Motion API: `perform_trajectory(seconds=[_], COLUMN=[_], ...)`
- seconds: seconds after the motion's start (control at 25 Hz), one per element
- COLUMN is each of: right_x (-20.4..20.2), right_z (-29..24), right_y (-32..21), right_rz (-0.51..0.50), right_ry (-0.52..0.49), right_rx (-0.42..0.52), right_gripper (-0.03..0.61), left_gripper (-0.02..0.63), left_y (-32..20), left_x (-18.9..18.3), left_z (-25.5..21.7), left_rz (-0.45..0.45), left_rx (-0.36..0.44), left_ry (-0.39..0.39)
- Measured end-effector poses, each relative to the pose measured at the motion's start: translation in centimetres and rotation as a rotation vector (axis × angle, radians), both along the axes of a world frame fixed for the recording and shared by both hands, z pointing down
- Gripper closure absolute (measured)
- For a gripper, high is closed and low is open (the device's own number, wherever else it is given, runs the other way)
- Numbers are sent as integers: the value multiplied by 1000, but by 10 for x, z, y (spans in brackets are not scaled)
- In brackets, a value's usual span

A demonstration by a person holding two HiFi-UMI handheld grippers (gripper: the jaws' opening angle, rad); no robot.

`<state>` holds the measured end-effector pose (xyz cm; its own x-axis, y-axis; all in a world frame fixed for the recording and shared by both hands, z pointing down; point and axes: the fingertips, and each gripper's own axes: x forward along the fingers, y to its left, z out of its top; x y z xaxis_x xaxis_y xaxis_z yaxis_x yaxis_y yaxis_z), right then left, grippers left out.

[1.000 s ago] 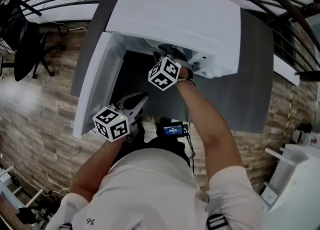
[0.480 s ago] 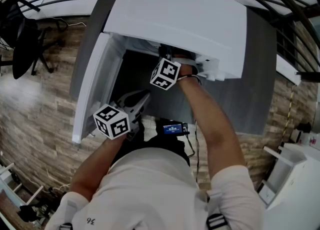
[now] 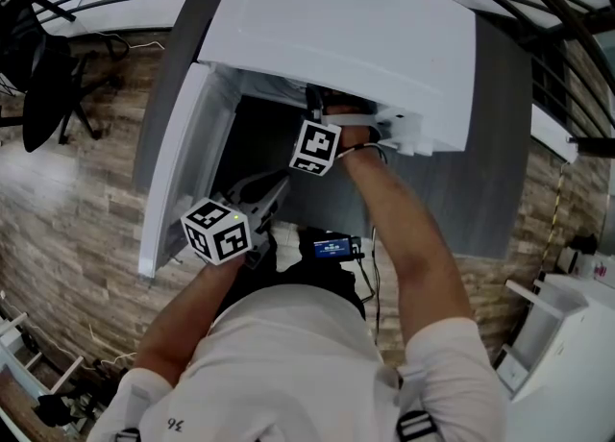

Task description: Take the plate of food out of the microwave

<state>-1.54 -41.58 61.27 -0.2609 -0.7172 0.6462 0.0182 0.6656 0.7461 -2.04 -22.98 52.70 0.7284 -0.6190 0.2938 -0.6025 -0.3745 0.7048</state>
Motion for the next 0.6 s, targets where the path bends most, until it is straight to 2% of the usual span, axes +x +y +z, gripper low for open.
perform_trajectory(seconds=[0.32, 0.4, 0.48, 0.6], right_x=[2, 3, 5, 8], right_z=[-13, -14, -15, -18], right_y=[17, 21, 25, 34], right_rz=[-28, -35, -44, -54], right_ry=[-30, -31, -32, -39], right_rx=[30, 33, 35, 36], right_gripper=[555, 557, 557, 558], left_gripper=[605, 582, 564, 504], left_y=[-22, -32, -44, -63], left_x=[-11, -12, -14, -15], left_z=[22, 30, 36, 41], left_rz=[-47, -58, -81, -124], left_rx=[-31, -38, -54, -98], left_ry=[-31, -31, -2, 86])
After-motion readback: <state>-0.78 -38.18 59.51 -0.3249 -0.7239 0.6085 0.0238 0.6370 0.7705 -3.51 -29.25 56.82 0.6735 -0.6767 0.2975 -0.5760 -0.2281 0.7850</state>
